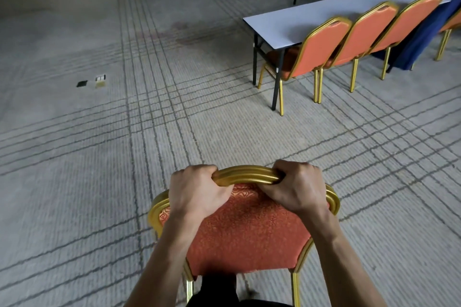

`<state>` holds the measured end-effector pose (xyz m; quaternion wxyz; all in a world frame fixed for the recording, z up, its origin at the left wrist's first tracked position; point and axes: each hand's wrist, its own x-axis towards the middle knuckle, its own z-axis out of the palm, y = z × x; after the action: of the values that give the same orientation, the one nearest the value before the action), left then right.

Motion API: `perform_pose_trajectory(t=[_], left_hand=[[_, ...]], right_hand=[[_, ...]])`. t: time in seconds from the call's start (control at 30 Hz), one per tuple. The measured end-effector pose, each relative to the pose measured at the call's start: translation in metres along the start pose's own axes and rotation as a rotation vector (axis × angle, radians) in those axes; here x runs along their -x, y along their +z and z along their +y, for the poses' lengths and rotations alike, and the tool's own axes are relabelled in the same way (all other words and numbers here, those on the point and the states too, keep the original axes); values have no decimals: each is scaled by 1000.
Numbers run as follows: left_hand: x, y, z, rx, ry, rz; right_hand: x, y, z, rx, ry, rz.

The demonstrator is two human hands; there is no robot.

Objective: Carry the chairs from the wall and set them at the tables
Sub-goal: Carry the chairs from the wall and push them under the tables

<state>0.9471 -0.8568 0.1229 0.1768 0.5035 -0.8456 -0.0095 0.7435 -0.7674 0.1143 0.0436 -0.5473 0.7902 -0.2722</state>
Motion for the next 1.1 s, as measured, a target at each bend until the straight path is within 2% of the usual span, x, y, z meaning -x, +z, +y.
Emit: perform_pose_trajectory(t=[0.17, 0.37, 0.7, 0.87, 1.1], left_hand=[[-92, 37, -10, 57, -12, 3], [-257, 95, -34, 108, 27, 43], [-488, 124, -35, 92, 96, 117], [-607, 169, -38, 92, 106, 118], [-736, 207, -45, 30, -13, 159]], right_hand=[[-95, 22, 17, 37, -18, -8], [-258, 55, 28, 74, 24, -14], [-482, 58, 52, 100, -2, 67], [-607, 89, 83, 134, -17, 16], [-770, 115, 104, 89, -72, -133]])
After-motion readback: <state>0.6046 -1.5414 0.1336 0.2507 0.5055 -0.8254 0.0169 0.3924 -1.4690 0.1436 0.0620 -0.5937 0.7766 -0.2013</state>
